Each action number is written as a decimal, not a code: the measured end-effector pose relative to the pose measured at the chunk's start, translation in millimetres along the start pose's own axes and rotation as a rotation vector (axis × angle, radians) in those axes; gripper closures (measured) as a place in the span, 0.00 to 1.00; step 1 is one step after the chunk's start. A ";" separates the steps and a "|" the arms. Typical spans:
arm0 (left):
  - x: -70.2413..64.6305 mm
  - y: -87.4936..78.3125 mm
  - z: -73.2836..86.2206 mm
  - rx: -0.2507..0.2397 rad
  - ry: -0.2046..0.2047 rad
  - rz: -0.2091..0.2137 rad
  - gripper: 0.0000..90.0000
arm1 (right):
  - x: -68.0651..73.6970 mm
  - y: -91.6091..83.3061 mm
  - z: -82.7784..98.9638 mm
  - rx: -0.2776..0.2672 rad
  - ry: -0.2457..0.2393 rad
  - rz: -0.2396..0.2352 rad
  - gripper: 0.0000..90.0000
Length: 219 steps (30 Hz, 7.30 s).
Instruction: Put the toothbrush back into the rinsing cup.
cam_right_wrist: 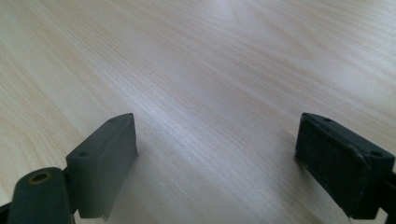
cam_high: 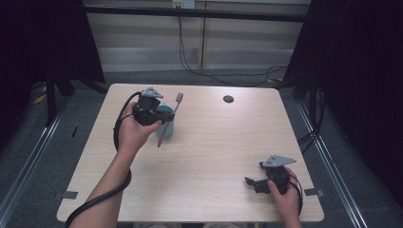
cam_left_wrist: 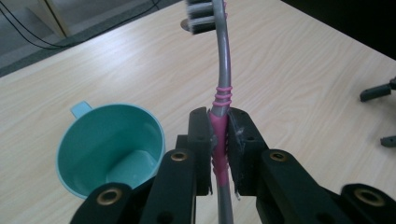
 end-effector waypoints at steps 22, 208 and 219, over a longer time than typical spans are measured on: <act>6.9 -2.4 -29.4 -0.118 -0.055 -0.005 0.90 | -0.1 0.1 0.0 -0.001 -0.001 0.000 0.14; 60.7 21.0 42.9 -0.073 -0.203 -0.133 0.26 | 0.8 0.2 -0.1 0.000 -0.008 -0.005 0.14; 58.6 7.9 50.0 -0.088 -0.219 -0.123 0.22 | 0.9 0.2 -0.2 -0.001 -0.008 -0.005 0.14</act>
Point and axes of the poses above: each handheld gripper's, and its own axes: y roughly forward along the jaws, z roughly out of its underside, x roughly to its left, the point moved 9 cm from there along y, roughly forward along the jaws, and after that the axes turned 7 degrees about -y, right-handed, at the moved point
